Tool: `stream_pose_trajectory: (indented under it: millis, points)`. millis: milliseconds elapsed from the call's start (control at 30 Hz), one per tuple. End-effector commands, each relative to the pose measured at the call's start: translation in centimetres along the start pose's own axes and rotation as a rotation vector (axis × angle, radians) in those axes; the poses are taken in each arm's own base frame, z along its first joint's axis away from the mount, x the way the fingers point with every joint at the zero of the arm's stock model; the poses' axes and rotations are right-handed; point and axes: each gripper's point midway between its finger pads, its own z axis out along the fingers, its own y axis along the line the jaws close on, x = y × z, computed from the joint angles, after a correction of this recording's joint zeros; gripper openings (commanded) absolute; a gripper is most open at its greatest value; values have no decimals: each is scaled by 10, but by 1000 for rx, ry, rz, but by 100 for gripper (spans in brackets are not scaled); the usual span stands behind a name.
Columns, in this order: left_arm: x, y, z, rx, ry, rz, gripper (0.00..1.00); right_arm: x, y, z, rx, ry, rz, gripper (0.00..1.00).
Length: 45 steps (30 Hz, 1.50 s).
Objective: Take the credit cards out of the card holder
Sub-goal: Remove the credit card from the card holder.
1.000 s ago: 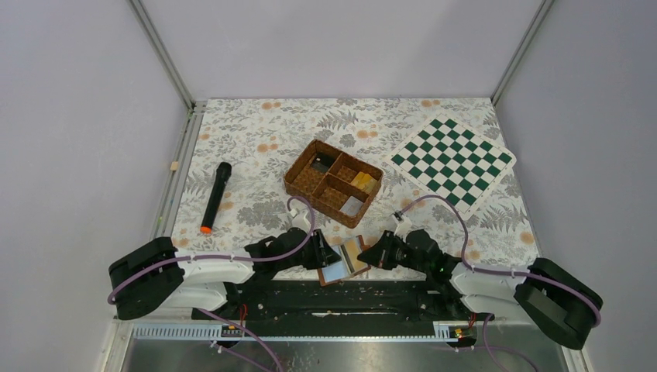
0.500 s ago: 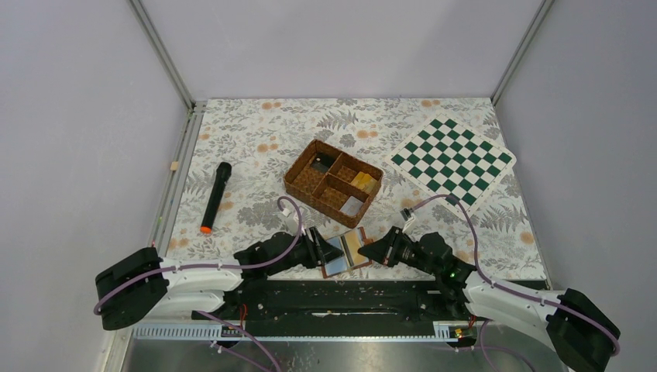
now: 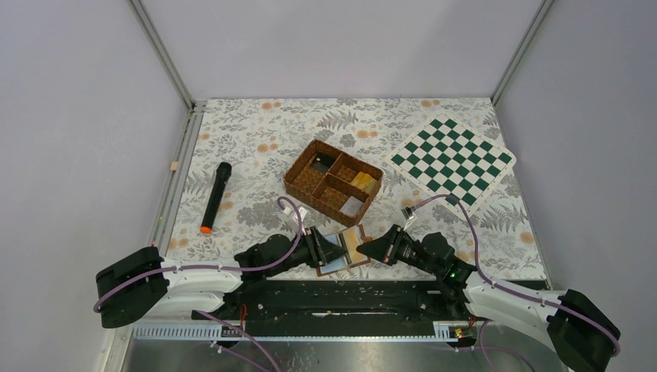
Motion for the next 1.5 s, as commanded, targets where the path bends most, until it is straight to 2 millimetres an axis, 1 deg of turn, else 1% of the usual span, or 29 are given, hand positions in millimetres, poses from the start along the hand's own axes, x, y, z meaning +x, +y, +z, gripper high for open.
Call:
stream_pose_trajectory:
  millis: [0,133,200,333,467,533,600,767,833,867,900,967,1033,1133,1233,1267,1333,1367,1467]
  points:
    - [-5,-16,0,83,-37,16,39,2,14,-6,-104,-3,39,0]
    - [-5,-18,-1,100,-46,13,36,1,18,-6,-121,-4,47,0]
    - [-6,-21,-3,122,-60,4,32,1,18,-7,-124,-4,49,0]
    - [-8,-26,-5,153,-73,-5,14,1,20,-7,-132,-6,54,0]
    - [-10,-32,-8,183,-81,-12,0,0,19,-8,-130,-13,56,0]
    - [-11,-34,-10,203,-89,-22,0,0,18,-8,-128,-15,55,0]
    - [-12,-38,-12,224,-94,-34,0,0,16,-8,-123,-19,58,4]
    - [-13,-35,-18,238,-113,-79,0,-1,13,-9,-119,-35,65,9]
    - [-10,-33,-18,231,-99,-78,0,-2,12,-10,-119,-42,66,16]
    - [-8,-33,-16,227,-85,-76,0,-2,11,-10,-116,-47,67,17]
    - [-6,-33,-16,228,-75,-72,0,-3,8,-11,-109,-56,69,17]
    - [-4,-32,-16,229,-63,-72,0,-4,2,-11,-91,-71,69,15]
    - [-3,-29,-17,224,-63,-88,0,-7,-4,-12,-69,-92,71,13]
    - [-1,-18,-20,200,-68,-103,0,-11,-7,-12,-56,-111,66,11]
    - [-2,-16,-19,191,-73,-111,0,-12,-13,-11,-24,-118,73,11]
    - [-1,-15,-19,186,-71,-113,0,-11,-17,-11,-15,-118,75,14]
    - [1,-10,-18,166,-67,-115,0,-11,-21,-12,-6,-127,83,25]
    - [1,-8,-17,160,-67,-116,0,-11,-23,-13,-1,-131,85,23]
    - [2,-6,-16,154,-65,-116,0,-10,-30,-13,22,-131,78,7]
